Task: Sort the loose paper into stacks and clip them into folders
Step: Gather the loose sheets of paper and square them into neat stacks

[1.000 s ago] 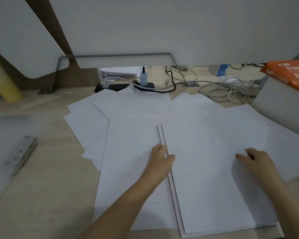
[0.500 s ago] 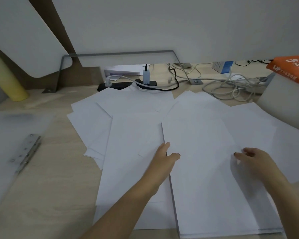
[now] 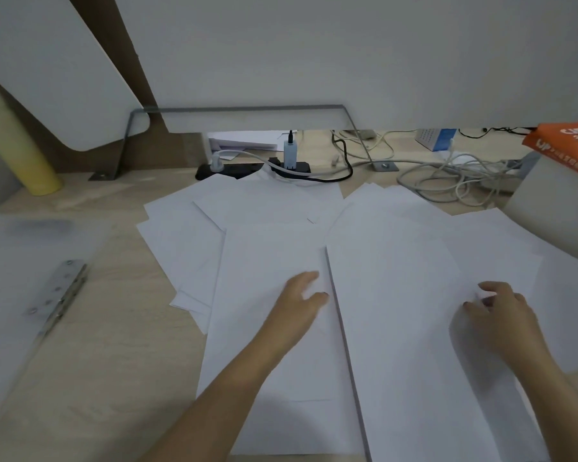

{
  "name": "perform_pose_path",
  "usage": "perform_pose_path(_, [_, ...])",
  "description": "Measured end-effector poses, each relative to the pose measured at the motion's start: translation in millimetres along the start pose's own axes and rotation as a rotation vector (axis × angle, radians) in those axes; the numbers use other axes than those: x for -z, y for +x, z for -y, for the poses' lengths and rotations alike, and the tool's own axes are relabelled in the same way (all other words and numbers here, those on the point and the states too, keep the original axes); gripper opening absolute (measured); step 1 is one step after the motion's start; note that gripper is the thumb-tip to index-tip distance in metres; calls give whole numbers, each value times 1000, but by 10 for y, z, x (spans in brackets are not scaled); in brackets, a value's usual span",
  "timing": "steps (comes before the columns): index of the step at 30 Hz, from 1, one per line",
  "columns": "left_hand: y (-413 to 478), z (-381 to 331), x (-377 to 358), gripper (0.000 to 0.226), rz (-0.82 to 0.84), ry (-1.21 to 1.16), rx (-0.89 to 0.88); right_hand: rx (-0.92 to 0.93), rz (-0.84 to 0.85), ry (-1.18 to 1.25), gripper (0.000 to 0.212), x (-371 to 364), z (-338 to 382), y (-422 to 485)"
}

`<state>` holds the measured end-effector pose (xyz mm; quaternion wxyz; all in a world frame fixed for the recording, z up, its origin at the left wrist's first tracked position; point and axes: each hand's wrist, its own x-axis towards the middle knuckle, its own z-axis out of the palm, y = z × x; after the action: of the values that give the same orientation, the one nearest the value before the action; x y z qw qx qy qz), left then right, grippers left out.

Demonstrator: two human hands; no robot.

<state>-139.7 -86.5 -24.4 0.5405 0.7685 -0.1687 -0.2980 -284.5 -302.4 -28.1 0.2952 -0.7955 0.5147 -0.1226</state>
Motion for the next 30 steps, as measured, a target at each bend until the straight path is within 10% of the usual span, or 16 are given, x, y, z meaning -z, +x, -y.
perform_pose_path(8, [256, 317, 1168, 73, -674, 222, 158, 417, 127, -50, 41, -483, 758, -276])
perform_pose_path(11, [311, 310, 1459, 88, -615, -214, 247, 537, 228, -54, 41, -813, 1080, -380])
perform_pose_path(15, [290, 283, 1671, 11, -522, -688, 271, 578, 283, -102, 42, -1111, 1281, -447])
perform_pose_path(22, [309, 313, 1613, 13, -312, -294, 268, 648, 287, -167, 40, -1251, 1202, -503])
perform_pose_path(30, [218, 417, 1455, 37, -209, -441, 146, 663, 263, -128, 43, -1277, 1098, -548])
